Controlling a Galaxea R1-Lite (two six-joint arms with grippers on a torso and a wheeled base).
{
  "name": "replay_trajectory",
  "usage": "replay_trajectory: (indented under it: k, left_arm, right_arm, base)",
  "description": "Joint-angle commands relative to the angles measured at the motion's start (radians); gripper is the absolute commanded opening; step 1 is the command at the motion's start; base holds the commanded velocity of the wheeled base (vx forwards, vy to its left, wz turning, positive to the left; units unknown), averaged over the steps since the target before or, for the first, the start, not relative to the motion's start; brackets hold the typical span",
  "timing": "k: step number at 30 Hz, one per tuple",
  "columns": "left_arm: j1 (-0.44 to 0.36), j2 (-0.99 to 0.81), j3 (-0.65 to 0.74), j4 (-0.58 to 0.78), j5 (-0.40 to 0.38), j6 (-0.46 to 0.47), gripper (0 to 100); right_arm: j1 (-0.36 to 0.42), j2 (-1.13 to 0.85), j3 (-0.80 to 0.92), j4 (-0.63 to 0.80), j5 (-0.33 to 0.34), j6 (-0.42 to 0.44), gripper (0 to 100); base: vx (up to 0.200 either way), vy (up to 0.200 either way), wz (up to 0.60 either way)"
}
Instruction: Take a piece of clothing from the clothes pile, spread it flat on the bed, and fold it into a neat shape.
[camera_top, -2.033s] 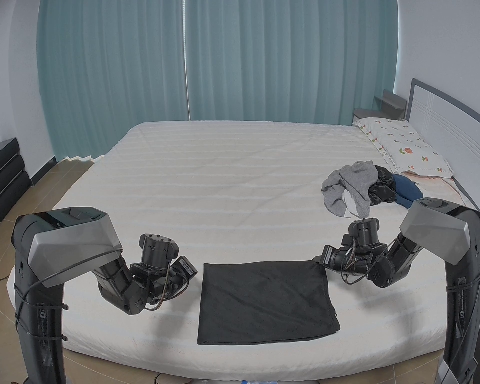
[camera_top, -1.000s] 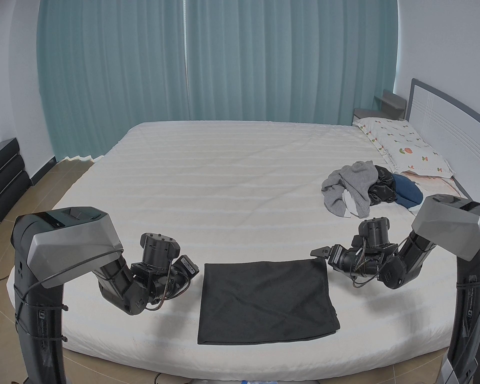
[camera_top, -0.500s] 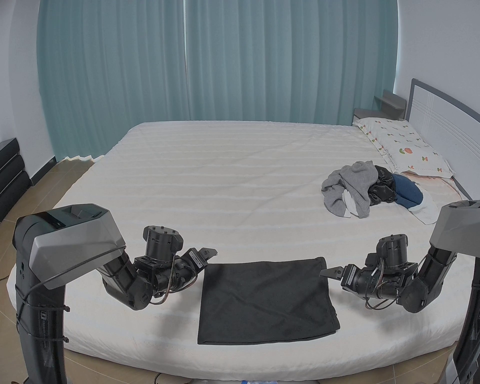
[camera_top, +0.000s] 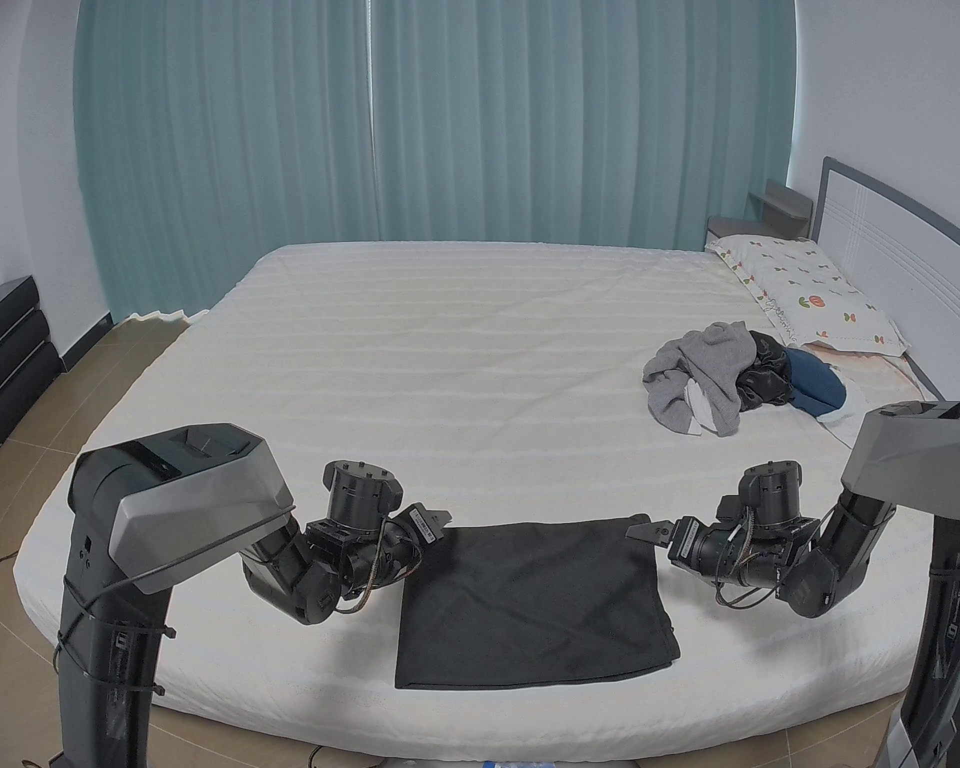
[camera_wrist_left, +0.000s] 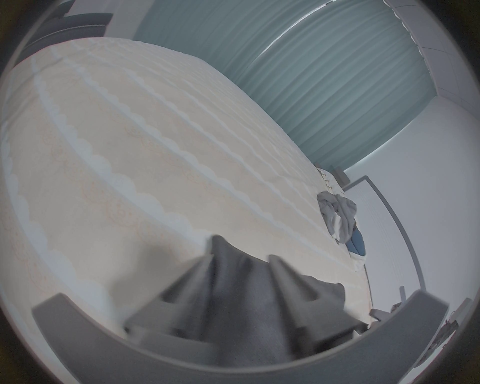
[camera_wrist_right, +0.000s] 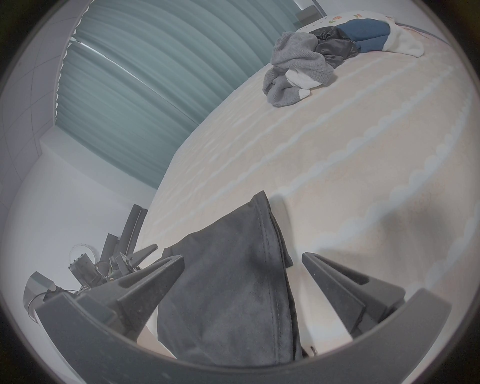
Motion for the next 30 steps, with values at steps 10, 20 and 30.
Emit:
replay_trajectory:
  k: [10,20,30]
  left_arm:
    - [0.001,0.014,-0.004,-0.002,0.083,-0.006,0]
    - [0.001,0.011,0.002,-0.002,0.112,-0.006,0]
    - [0.004,0.015,0.001,0.0,0.112,-0.006,0]
  right_arm:
    - [0.016,0.138,-0.214,0.064,-0.07,0.002,100]
    - [0.016,0.203,-0.344,0.135,-0.101,0.005,0]
    - [0.004,0.213,-0.384,0.133,-0.121,0.007,0]
  base:
    - [0.0,0.0,0.0]
    - [0.0,0.0,0.0]
    - [0.0,0.0,0.0]
